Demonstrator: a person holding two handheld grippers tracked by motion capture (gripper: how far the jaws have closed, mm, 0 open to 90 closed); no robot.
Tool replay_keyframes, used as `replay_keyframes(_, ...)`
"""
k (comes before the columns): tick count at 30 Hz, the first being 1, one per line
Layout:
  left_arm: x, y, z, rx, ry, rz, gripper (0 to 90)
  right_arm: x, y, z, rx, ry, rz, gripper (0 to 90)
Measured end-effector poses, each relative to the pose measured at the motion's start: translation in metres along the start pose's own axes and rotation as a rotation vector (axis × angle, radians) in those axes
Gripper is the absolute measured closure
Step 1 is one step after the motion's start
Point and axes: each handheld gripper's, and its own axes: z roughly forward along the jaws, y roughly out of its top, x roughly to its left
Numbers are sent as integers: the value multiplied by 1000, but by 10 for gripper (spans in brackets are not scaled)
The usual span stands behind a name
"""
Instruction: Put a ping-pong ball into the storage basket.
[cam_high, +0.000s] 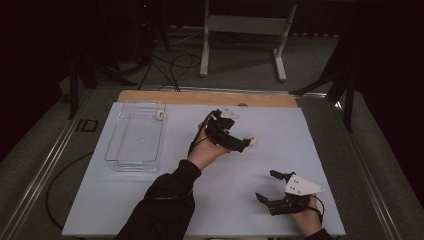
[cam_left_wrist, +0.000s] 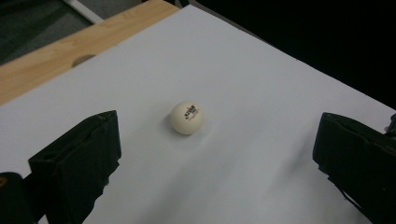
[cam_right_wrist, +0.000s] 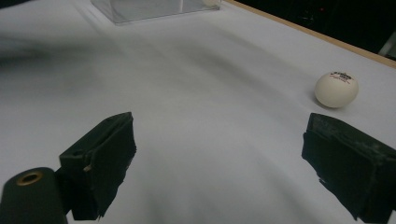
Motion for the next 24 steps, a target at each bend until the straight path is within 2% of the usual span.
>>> replay_keyframes(8, -2, 1, 15, 3, -8, -9, 26, 1, 0, 2, 2, 8, -11, 95)
replay_keyframes(15, -2, 2, 29, 1, 5, -21, 38, 2, 0, 1, 0, 12, -4, 95)
replay_keyframes(18, -3, 2, 39, 8, -11, -23, 47, 2, 0, 2, -5, 18, -8, 95)
replay_keyframes(24, -1, -1, 54, 26, -3, -39, 46, 3, 0, 2, -1, 21, -9, 95)
